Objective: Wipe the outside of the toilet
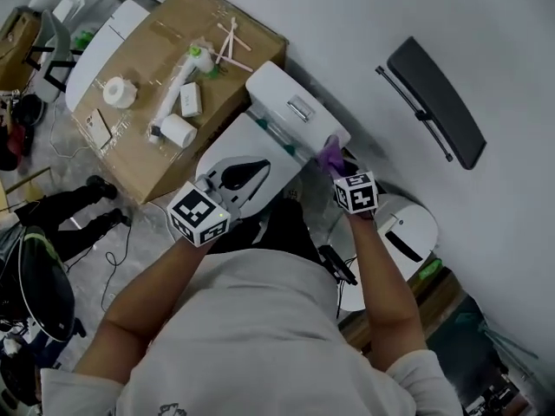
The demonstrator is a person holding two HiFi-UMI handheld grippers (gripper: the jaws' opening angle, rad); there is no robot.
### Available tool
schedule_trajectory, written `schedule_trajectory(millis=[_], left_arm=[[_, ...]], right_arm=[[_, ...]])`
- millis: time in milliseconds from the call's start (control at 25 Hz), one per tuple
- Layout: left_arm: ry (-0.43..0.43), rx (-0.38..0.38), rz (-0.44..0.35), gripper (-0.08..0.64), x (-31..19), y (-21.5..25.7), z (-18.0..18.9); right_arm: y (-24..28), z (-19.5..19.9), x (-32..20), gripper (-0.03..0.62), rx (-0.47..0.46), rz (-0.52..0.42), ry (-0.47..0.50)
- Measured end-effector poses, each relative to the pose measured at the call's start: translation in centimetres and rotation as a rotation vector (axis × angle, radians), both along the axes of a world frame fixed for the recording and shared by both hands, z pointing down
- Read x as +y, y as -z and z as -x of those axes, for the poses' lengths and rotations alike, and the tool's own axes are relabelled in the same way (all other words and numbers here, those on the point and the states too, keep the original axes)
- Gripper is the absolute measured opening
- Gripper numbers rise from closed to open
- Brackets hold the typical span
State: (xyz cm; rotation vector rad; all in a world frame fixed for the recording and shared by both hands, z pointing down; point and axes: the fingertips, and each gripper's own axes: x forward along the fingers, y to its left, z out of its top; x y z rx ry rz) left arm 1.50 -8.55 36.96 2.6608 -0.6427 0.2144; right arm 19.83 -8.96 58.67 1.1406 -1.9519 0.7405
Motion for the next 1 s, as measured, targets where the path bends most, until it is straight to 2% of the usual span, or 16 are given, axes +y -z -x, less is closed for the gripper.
schedule_trajectory(millis=[200, 400, 600, 1000], left_arm=[[-0.054, 0.003, 0.013, 0.006, 0.4, -3.1, 1.1], [-0.102, -0.034, 0.026, 0.006, 0.2, -7.0, 2.1], [-0.089, -0.058, 0.008, 0.006, -0.1, -9.6, 1.9], [-0.109, -0.077, -0.063, 0.006, 0.1, -13.2, -2.7]], right_arm=[[-2.1, 1.3, 1.4, 0.095, -0.019, -0.027, -0.119], [-3.9, 2.7, 3.1, 0.095, -0.058, -0.052, -0.218], [-4.7, 3.3, 4.1, 0.095, -0.085, -0.106, -0.257], [-6.0, 3.2, 7.1, 0.095, -0.141, -0.226, -0.290]])
